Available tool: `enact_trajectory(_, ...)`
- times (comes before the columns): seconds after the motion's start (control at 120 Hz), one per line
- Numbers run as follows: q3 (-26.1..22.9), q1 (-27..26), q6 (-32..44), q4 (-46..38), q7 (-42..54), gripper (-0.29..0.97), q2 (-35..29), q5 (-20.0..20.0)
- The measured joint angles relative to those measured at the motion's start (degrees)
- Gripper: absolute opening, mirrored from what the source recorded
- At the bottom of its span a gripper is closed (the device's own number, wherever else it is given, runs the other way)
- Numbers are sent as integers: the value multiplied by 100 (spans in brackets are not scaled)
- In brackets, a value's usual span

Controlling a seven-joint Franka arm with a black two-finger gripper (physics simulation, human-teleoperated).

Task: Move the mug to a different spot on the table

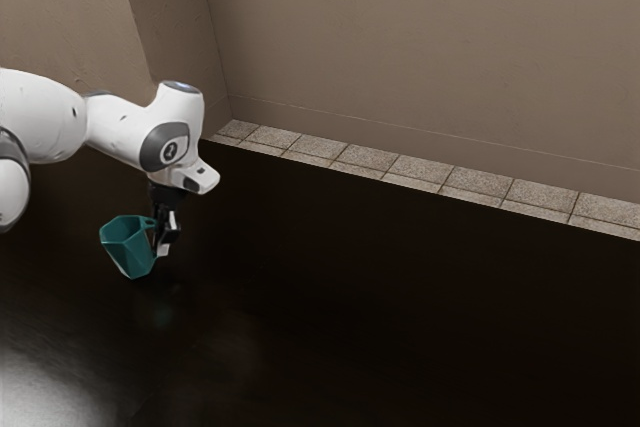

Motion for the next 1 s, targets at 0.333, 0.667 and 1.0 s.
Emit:
enact_trajectory(0.333, -87, -1115, -523, 254, -801, -4, 24, 172)
enact_trajectory(0.667, -509, -1337, -801, 500, -1793, -6, 358, -70)
enact_trajectory(1.0, -614, -1302, -898, 840, -2415, 4, 711, -117)
